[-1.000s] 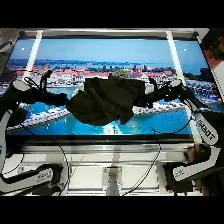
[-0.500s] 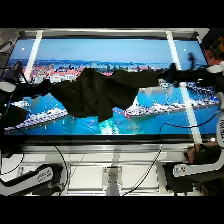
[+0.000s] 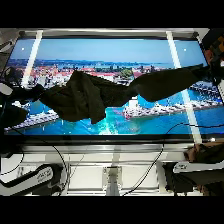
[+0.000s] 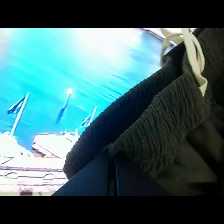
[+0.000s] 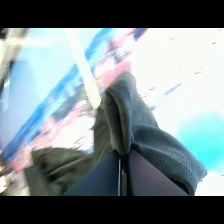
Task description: Fold the clothes and pants, and hang the long-sleeved shirts on hangers.
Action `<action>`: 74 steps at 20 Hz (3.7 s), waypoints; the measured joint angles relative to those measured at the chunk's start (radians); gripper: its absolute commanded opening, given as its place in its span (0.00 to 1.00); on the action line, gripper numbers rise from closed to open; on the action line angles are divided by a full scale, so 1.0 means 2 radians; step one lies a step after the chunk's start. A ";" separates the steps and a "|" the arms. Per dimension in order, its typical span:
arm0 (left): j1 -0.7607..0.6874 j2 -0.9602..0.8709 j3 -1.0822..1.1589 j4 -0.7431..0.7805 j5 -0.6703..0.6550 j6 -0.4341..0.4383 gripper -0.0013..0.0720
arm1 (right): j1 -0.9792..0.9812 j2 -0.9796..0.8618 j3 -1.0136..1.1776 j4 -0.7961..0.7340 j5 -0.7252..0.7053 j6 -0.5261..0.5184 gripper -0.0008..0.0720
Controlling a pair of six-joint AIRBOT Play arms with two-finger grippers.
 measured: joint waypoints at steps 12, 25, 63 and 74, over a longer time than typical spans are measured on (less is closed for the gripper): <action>0.000 0.017 -0.008 0.066 0.035 -0.132 0.04 | 0.010 -0.021 0.008 -0.007 -0.145 0.046 0.03; 0.000 0.025 -0.027 0.146 0.020 -0.228 0.06 | 0.010 -0.068 0.049 -0.097 -0.141 0.079 0.41; -0.101 0.036 0.085 -0.230 0.080 0.143 0.80 | 0.203 -0.196 0.112 -0.374 0.014 0.109 0.68; -0.101 0.036 0.085 -0.230 0.080 0.143 0.80 | 0.216 -0.214 0.112 -0.396 0.025 0.119 0.61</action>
